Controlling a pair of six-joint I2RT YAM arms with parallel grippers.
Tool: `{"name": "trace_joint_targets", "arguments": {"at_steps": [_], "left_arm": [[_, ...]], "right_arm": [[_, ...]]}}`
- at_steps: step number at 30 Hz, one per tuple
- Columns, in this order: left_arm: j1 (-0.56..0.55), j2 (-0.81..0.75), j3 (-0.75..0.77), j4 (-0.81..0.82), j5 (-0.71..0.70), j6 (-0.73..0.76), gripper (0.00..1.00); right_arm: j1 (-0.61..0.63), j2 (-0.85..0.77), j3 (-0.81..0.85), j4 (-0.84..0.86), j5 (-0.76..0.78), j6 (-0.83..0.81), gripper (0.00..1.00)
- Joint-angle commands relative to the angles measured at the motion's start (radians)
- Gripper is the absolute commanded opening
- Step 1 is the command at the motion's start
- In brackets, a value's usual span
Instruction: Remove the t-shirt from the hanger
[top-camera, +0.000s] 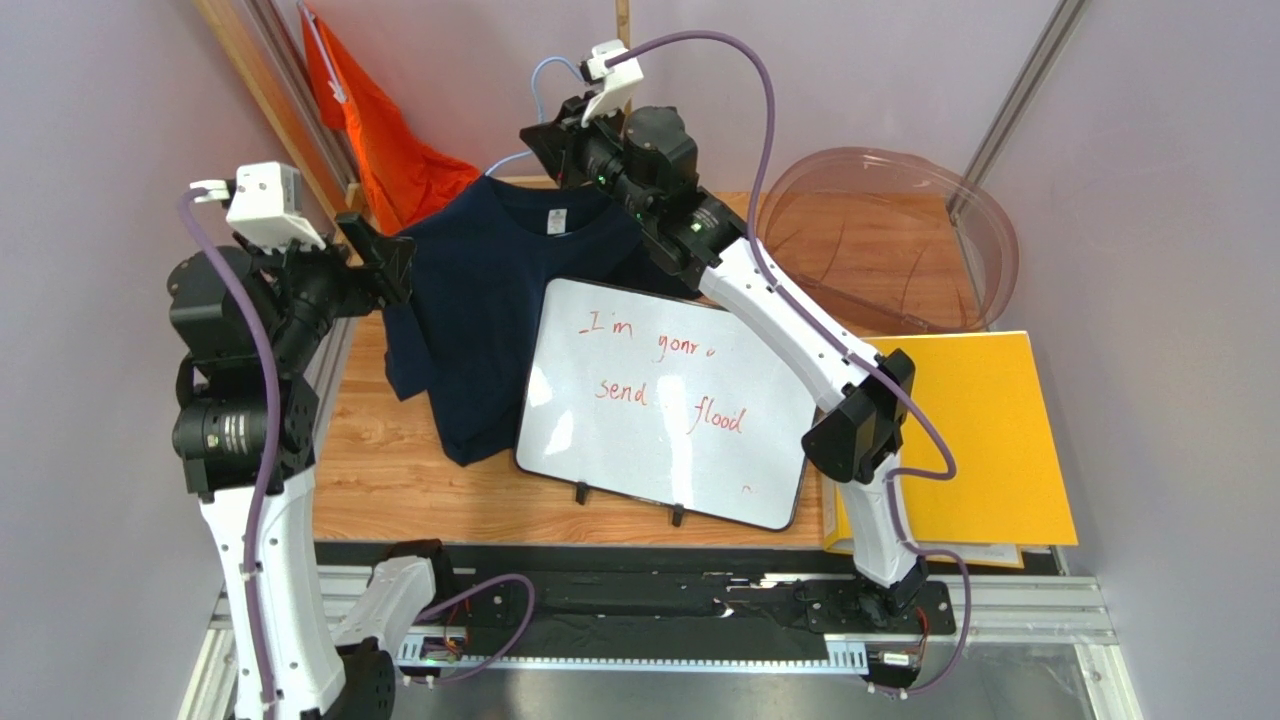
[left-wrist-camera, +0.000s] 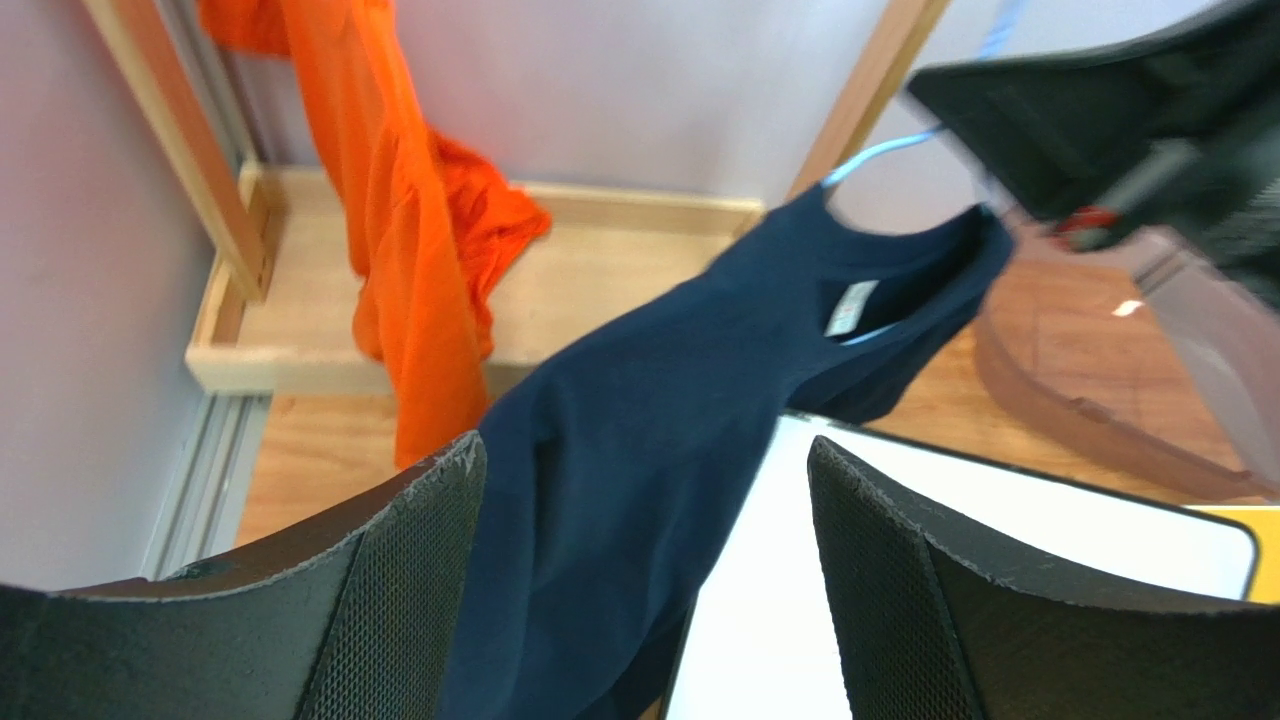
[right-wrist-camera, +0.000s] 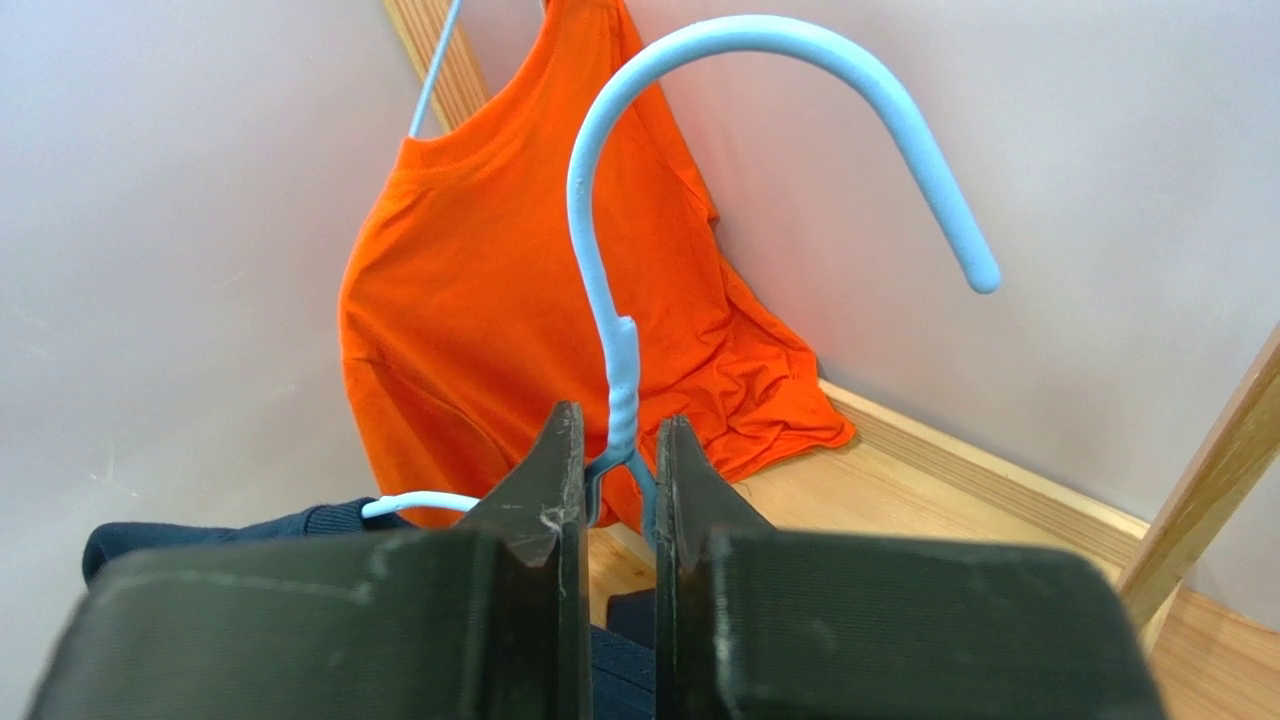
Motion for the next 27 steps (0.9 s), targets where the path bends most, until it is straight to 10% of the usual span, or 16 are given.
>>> {"name": "trace_joint_targets", "arguments": {"at_steps": [1, 27], "left_arm": [[0.002, 0.057, -0.029, -0.051, -0.058, -0.039, 0.83], [0.002, 0.053, -0.212, 0.169, 0.023, -0.121, 0.58]], "right_arm": [[-0.010, -0.106, 0.011, 0.081, -0.018, -0.022, 0.00], [-0.071, -0.185, -0.087, 0.104, -0.114, 0.065, 0.00]]}}
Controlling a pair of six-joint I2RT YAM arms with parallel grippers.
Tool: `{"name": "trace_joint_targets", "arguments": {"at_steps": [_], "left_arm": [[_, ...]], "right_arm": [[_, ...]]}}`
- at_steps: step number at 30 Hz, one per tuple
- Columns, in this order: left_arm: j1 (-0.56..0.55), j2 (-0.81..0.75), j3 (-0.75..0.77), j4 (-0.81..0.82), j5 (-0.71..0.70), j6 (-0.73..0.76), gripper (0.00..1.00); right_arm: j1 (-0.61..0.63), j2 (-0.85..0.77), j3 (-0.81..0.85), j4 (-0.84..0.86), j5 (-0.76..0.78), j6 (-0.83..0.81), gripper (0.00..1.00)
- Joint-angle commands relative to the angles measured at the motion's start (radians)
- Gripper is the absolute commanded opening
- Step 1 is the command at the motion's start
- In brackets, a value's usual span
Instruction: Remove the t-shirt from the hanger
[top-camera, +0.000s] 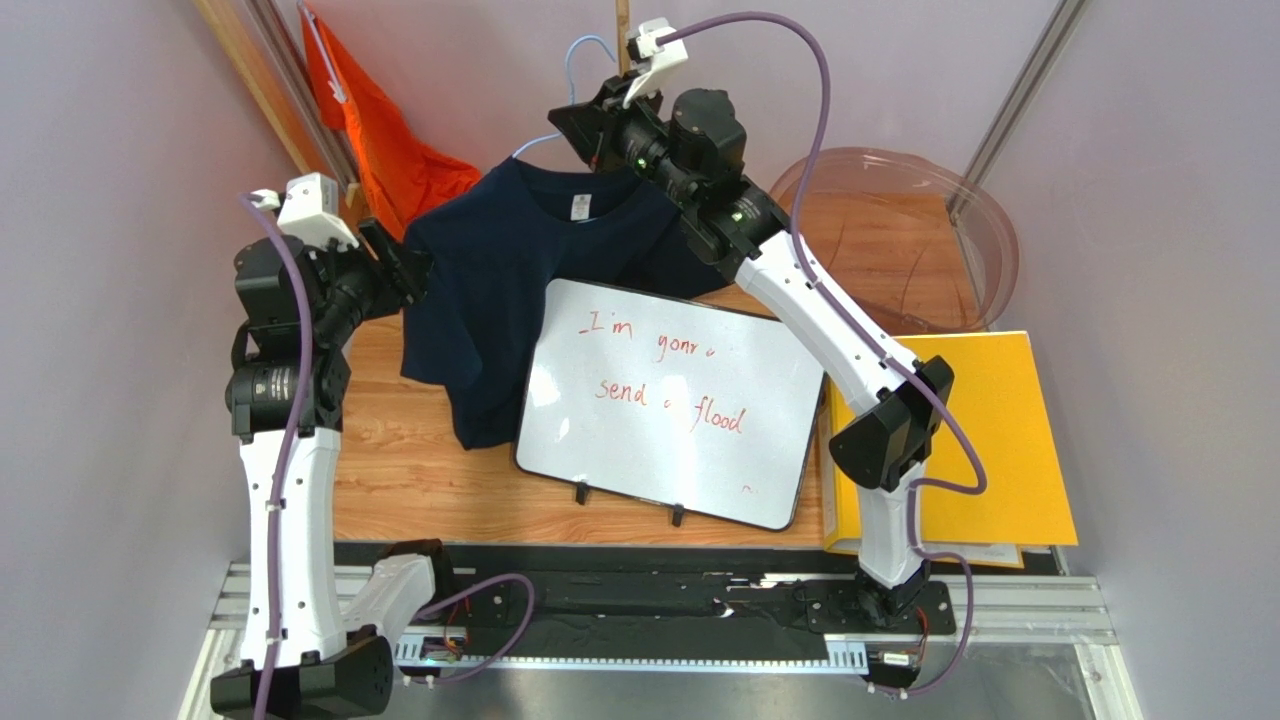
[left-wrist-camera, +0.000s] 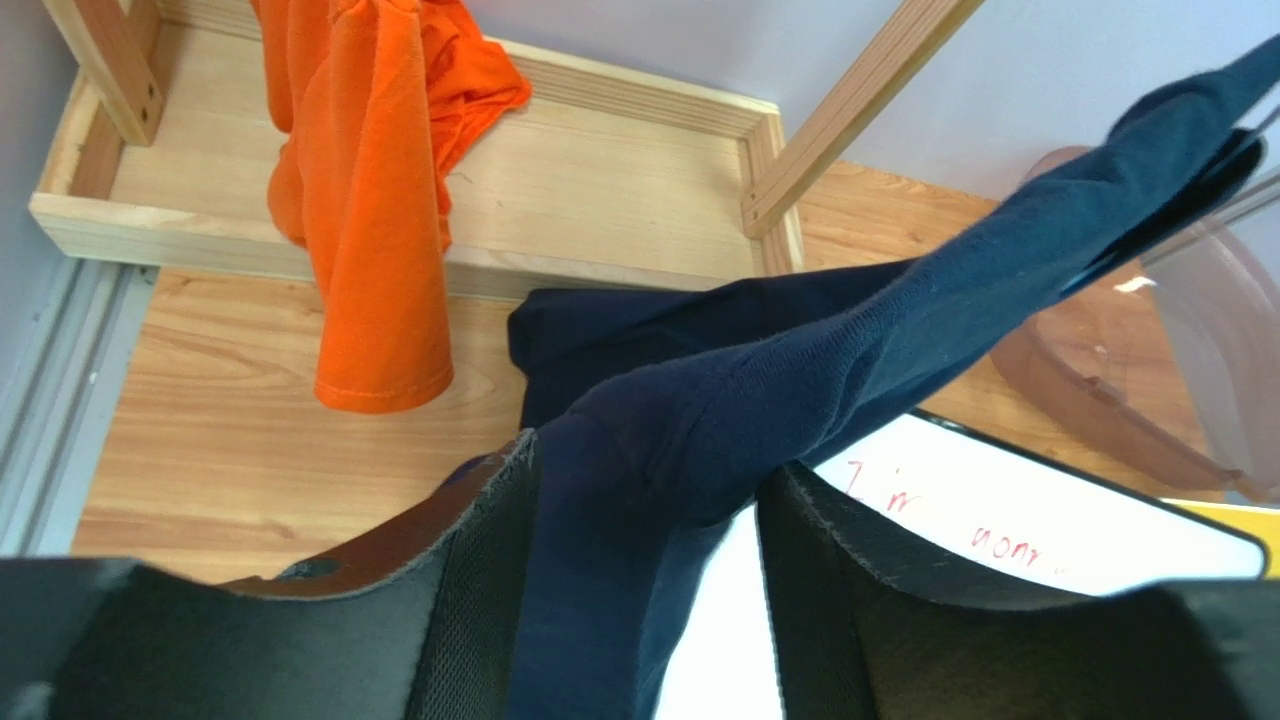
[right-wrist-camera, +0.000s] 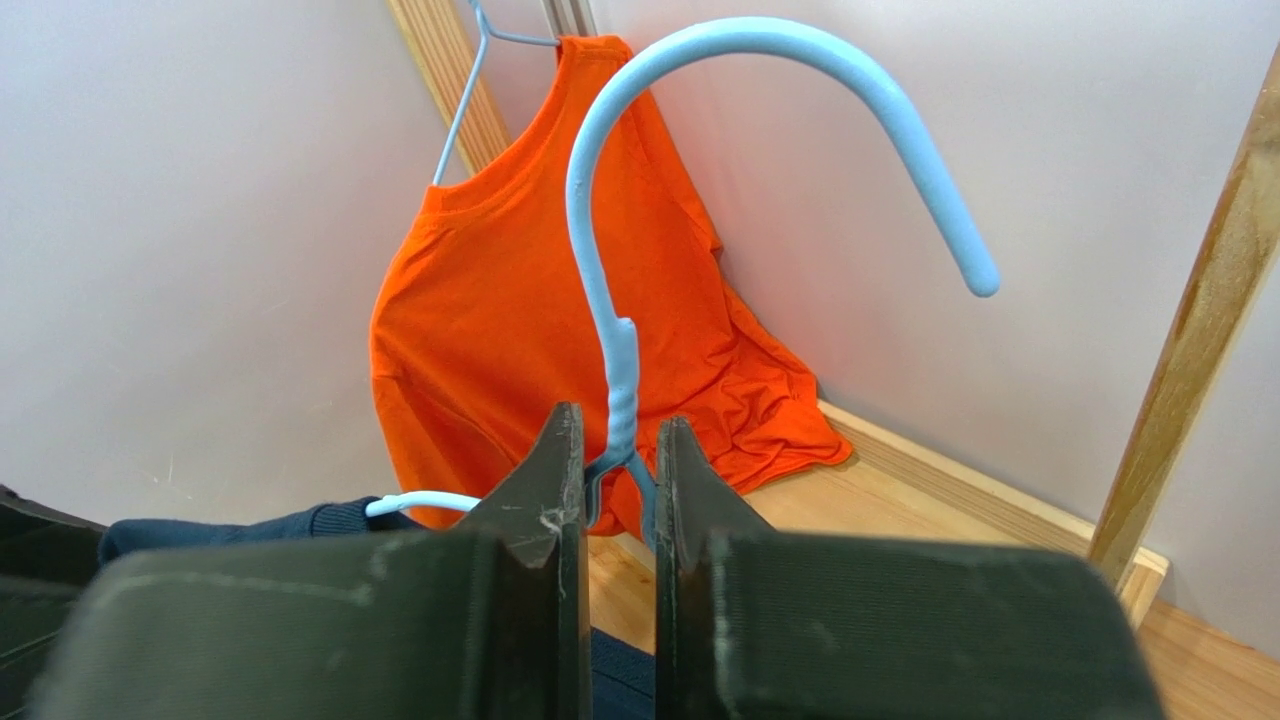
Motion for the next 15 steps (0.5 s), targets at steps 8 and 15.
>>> {"name": "trace_joint_targets", "arguments": {"at_steps": [8, 15], "left_arm": [[0.003, 0.015, 0.057, -0.029, -0.060, -0.027, 0.00], [0.005, -0.079, 0.075, -0.044, -0.316, -0.080, 0.00]], "right_arm": [[-0.003, -0.086, -0.008, 0.084, 0.051, 0.020, 0.00], [-0.016, -0.128, -0.100, 0.139, 0.149, 0.058, 0.00]]}}
